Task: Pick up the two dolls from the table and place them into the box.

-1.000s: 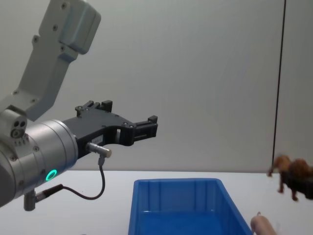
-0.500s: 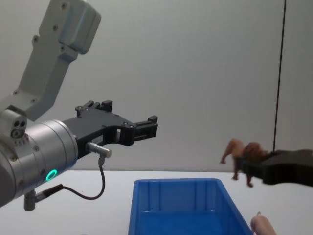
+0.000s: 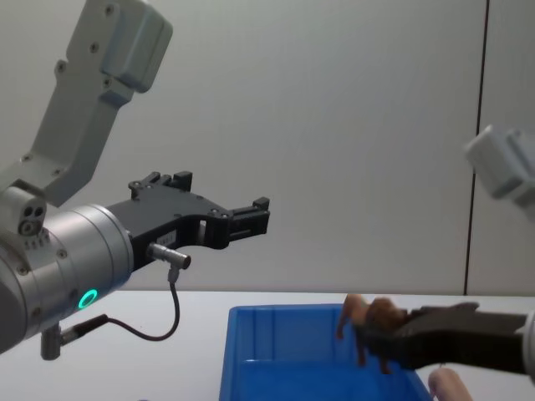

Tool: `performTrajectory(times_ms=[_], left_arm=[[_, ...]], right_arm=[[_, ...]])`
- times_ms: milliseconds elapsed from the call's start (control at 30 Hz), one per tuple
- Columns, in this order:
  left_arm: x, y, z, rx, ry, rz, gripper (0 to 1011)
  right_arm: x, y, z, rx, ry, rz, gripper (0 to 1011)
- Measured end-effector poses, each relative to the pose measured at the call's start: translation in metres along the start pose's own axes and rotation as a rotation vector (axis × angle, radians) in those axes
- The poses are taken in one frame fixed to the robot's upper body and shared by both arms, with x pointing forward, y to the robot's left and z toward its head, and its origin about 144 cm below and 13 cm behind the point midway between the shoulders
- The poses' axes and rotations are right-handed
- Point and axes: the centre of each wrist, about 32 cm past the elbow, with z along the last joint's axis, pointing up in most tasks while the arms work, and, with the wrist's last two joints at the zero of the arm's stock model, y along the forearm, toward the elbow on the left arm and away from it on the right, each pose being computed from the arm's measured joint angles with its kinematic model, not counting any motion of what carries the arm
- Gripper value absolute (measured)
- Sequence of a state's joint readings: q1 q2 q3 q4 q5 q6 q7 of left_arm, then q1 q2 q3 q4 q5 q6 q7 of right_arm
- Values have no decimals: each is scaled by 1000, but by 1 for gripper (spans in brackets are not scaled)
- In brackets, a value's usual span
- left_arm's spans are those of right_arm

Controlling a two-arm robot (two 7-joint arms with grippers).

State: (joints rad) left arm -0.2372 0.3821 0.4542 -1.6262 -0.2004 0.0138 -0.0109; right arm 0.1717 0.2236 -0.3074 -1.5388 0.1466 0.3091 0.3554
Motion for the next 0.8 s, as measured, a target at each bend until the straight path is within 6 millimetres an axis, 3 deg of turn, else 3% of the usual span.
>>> performTrajectory(times_ms=[100, 500, 667, 800], left_arm=[[0, 0, 0, 0, 0, 0, 1003], [0, 0, 0, 0, 0, 0, 1003], [0, 0, 0, 0, 0, 0, 1003], [0, 0, 0, 0, 0, 0, 1003]], right_arm=[[-3, 4, -2, -17, -5, 8, 498], [-5, 9, -5, -41, -27, 7, 903], [-2, 5, -6, -35, -31, -16, 1001], [3, -1, -7, -26, -28, -40, 1001]])
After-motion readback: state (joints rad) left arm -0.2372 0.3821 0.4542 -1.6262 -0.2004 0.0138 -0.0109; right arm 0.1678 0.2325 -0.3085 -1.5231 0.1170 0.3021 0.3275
